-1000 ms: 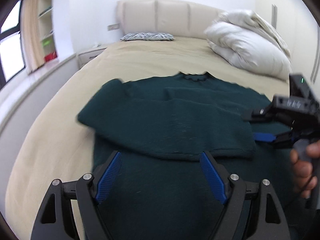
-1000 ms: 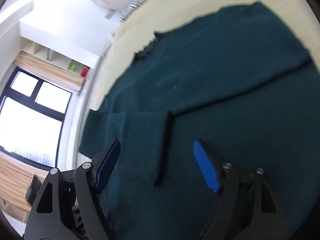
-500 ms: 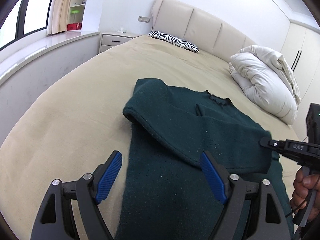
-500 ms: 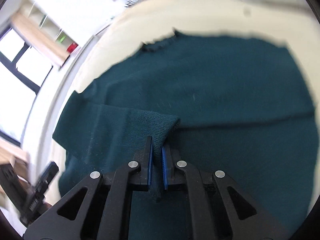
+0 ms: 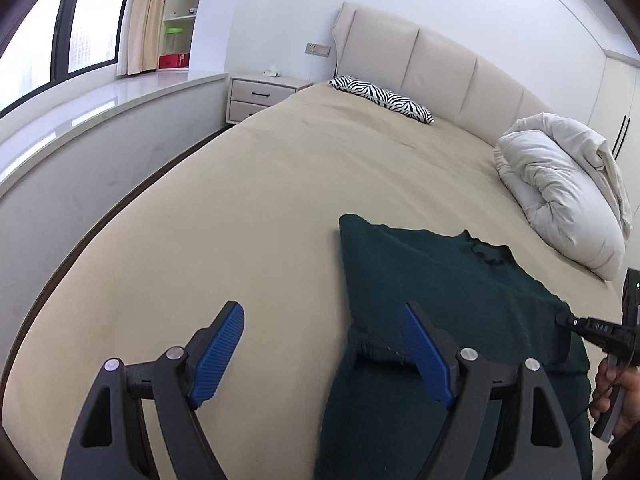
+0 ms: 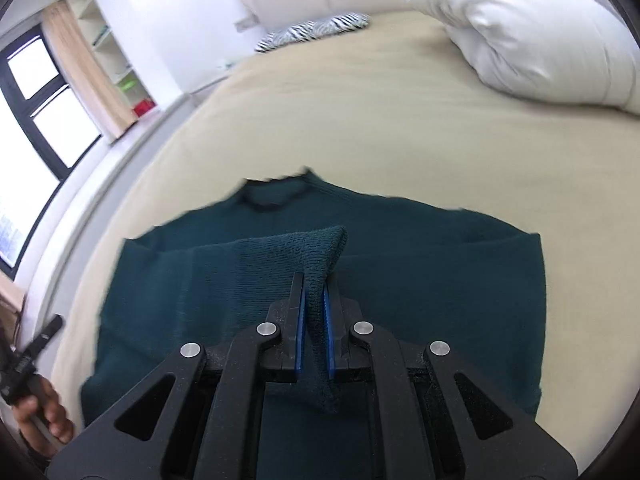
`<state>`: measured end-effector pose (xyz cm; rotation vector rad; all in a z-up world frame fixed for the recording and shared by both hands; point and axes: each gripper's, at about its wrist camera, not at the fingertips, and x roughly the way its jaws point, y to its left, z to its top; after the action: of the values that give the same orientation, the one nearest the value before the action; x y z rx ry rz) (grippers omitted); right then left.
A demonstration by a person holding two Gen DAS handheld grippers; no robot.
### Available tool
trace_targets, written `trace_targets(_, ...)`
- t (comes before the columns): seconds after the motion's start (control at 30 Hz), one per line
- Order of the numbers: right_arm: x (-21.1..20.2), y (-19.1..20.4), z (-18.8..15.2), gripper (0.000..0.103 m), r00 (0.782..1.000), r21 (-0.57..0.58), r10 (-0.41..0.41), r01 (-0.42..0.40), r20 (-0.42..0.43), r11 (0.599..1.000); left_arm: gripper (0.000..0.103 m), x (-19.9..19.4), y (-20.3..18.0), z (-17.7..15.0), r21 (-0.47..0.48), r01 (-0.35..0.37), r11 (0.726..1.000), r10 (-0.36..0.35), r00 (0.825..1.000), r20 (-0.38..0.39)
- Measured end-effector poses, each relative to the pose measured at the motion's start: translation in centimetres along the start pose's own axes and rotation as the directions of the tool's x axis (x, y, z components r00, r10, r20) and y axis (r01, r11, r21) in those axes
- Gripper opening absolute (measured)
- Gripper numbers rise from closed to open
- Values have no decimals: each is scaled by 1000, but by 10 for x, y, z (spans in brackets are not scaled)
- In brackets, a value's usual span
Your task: Fold small clothes
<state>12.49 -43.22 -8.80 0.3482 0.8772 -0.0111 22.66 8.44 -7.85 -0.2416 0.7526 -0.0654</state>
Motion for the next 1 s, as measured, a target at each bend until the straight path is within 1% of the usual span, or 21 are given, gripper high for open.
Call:
trace_targets(0.03, 14, -12, -1, 7, 1000, 29, -10, 11, -25, 1000, 82, 9, 0, 5, 2, -3, 1000, 3, 1000, -12)
trace_targets(0.1, 34, -23, -4, 11, 998, 72, 9, -4, -66, 997, 82, 31, -5, 14, 24, -23, 999, 24, 998, -59)
trace_targets(0.13, 39, -26, -6, 11, 998, 80, 10, -5, -67, 997, 82, 41, -9, 18, 36, -29, 999, 32, 997, -72)
trace_targets(0.17, 42, -26, -8, 15, 998, 84, 19, -14, -61, 996, 82, 49, -12, 22, 51, -39, 998, 43, 996, -83)
trace_targets(0.2, 44, -27, -10, 26, 998, 89, 38, -33, -58, 996, 82, 57, -15, 27, 65, -55, 996, 61, 994, -94)
trace_targets(0.23, 44, -27, -12, 34, 997, 99, 58, -53, -55, 994, 82, 65, -19, 31, 76, -69, 995, 76, 992, -100)
trace_targets(0.27, 44, -29, -16, 47, 996, 106, 72, -66, -51, 992, 82, 72, -22, 35, 87, -77, 993, 86, 990, -111)
trace_targets(0.3, 43, -30, -17, 48, 995, 111, 89, -84, -41, 990, 82, 83, -26, 39, 108, -78, 991, 93, 986, -140)
trace_targets(0.33, 41, -27, -19, 48, 994, 107, 103, -100, -30, 989, 82, 95, -31, 42, 128, -85, 988, 106, 981, -161)
trace_targets(0.4, 44, -26, -20, 48, 993, 96, 114, -110, -37, 989, 76, 113, -39, 41, 173, -112, 979, 144, 972, -187)
trace_targets(0.43, 48, -25, -20, 48, 992, 95, 115, -111, -44, 989, 61, 122, -41, 39, 181, -107, 978, 144, 968, -207)
trace_targets(0.47, 51, -24, -21, 45, 992, 91, 110, -104, -56, 990, 50, 126, -42, 37, 172, -94, 981, 130, 968, -216)
trace_targets(0.5, 55, -23, -21, 42, 994, 81, 95, -90, -62, 993, 42, 125, -43, 37, 171, -94, 981, 129, 970, -205)
trace_targets(0.53, 56, -19, -20, 39, 994, 71, 87, -83, -62, 994, 20, 123, -44, 36, 179, -90, 980, 126, 972, -199)
trace_targets(0.57, 58, -15, -20, 34, 995, 60, 82, -78, -63, 995, 13, 122, -46, 35, 193, -86, 977, 125, 972, -200)
trace_targets(0.63, 59, -11, -20, 28, 995, 41, 69, -67, -69, 997, 8, 119, -47, 36, 238, -87, 967, 134, 973, -187)
trace_targets(0.67, 52, -10, -21, 21, 995, 34, 64, -62, -71, 997, 8, 119, -45, 37, 246, -79, 966, 128, 973, -190)
trace_targets(0.7, 49, -8, -21, 14, 995, 25, 58, -57, -75, 998, 8, 118, -42, 38, 244, -69, 967, 118, 974, -194)
trace_targets(0.77, 44, -1, -19, 9, 995, 13, 57, -56, -77, 998, 8, 116, -33, 43, 237, -52, 970, 101, 975, -198)
trace_targets(0.93, 35, 24, -12, 8, 996, -50, 63, -66, -67, 997, 8, 120, -18, 46, 194, -60, 979, 98, 976, -195)
trace_targets(1.0, 48, 22, -12, 8, 996, -56, 23, -28, -91, 998, 9, 123, -16, 40, 192, -69, 979, 105, 976, -188)
